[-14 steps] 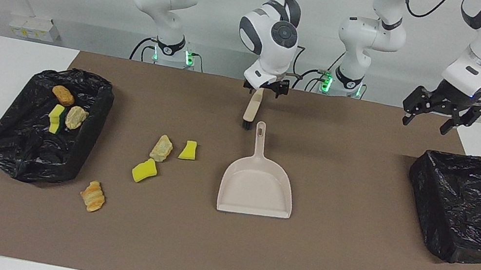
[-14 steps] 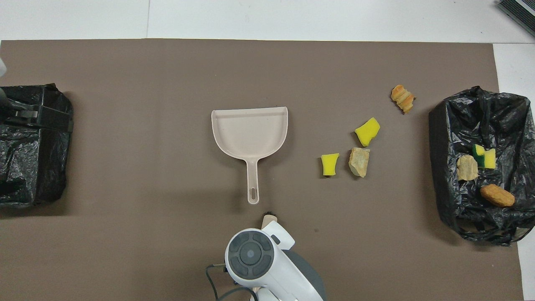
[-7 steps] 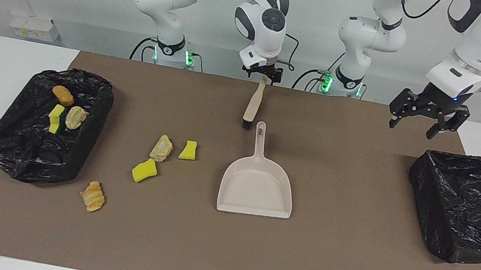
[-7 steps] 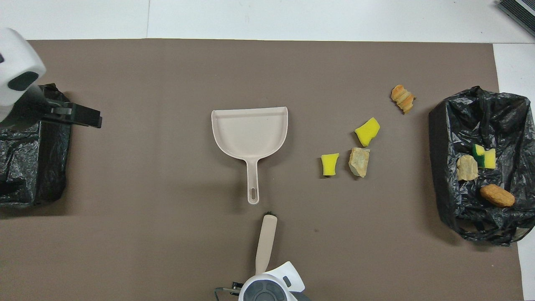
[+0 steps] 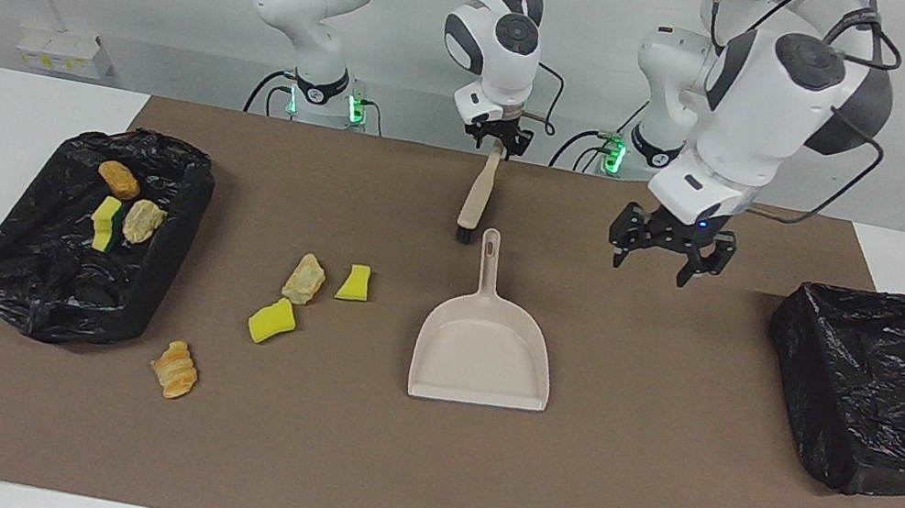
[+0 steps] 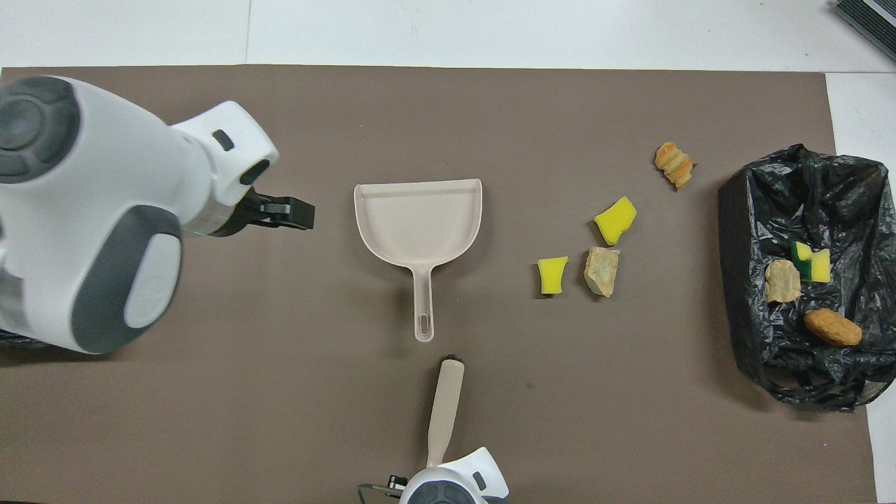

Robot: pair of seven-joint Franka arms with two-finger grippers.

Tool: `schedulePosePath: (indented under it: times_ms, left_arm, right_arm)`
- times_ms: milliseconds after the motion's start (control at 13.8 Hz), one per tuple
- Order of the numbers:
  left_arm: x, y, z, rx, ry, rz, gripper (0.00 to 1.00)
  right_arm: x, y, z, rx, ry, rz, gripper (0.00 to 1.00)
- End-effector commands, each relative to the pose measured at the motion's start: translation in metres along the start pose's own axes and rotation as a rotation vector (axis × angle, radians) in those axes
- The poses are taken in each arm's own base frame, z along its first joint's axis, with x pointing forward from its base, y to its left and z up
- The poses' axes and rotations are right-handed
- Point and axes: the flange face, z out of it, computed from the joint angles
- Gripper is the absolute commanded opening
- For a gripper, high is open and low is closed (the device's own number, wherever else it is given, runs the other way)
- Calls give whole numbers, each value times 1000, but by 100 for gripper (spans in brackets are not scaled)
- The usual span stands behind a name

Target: Sweep and dump trash in bin

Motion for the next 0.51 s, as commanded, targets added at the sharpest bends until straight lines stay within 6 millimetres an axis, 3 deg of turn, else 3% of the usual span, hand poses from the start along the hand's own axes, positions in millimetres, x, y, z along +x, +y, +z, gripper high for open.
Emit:
schedulePosePath:
  times_ms: [0, 73, 291, 436]
  left_arm:
    - [-20, 35, 40, -7, -8, -36, 100]
    - [-27, 55, 72, 4, -45, -49, 100]
    - [-36, 86, 108, -5, -25, -82, 100]
    - [-45, 112, 133, 1, -40, -92, 100]
  right_arm:
    - [8, 0, -8, 56, 23, 23, 0]
    - [11, 1, -10, 60, 29, 25, 0]
    - [33, 11, -31, 58, 84, 16, 0]
    - [60, 39, -42, -33, 73, -8, 0]
